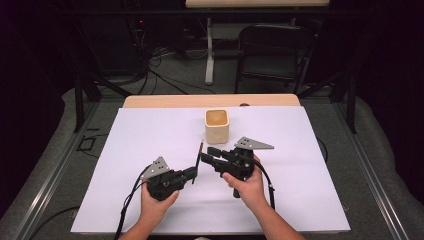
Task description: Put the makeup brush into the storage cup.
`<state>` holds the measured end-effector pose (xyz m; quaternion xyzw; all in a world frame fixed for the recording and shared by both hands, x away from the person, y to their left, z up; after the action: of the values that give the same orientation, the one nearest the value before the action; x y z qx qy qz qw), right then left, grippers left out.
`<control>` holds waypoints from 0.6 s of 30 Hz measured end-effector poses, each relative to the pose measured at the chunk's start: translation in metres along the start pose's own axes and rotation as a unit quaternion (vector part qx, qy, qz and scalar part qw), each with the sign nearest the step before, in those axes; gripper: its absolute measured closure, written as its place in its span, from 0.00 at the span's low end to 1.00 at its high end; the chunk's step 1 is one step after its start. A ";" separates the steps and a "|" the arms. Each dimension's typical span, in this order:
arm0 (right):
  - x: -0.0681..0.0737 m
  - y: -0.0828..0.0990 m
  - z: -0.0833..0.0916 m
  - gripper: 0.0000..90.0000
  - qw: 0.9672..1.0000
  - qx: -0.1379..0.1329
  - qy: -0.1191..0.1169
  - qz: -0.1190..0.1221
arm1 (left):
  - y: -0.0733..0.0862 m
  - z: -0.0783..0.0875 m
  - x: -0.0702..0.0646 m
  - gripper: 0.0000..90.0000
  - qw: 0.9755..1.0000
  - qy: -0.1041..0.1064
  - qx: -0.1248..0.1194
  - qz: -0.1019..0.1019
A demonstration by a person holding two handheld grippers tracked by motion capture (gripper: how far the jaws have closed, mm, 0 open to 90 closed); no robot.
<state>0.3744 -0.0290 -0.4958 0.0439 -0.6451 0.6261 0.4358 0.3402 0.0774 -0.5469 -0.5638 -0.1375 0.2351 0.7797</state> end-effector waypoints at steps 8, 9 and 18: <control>-0.001 -0.001 -0.003 0.66 1.000 0.001 -0.009 -0.021 | 0.000 0.000 0.001 0.93 1.000 -0.001 0.000 0.000; -0.001 -0.001 -0.003 0.66 1.000 0.001 -0.010 -0.023 | 0.000 0.000 0.001 0.93 1.000 -0.002 0.001 0.000; 0.000 0.000 -0.004 0.69 0.999 0.004 -0.017 -0.027 | 0.001 -0.001 0.000 0.93 1.000 -0.003 0.003 -0.002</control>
<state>0.3766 -0.0261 -0.4964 0.0733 -0.6484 0.6159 0.4414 0.3404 0.0765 -0.5485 -0.5600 -0.1402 0.2360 0.7817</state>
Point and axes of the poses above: each handheld gripper's, and its own axes: z roughly backward along the jaws, y roughly out of its underside, x roughly to its left, the point moved 9 cm from there along -z, roughly forward along the jaws, and after that the axes turned 13 degrees about -z, right-handed, at the moved point
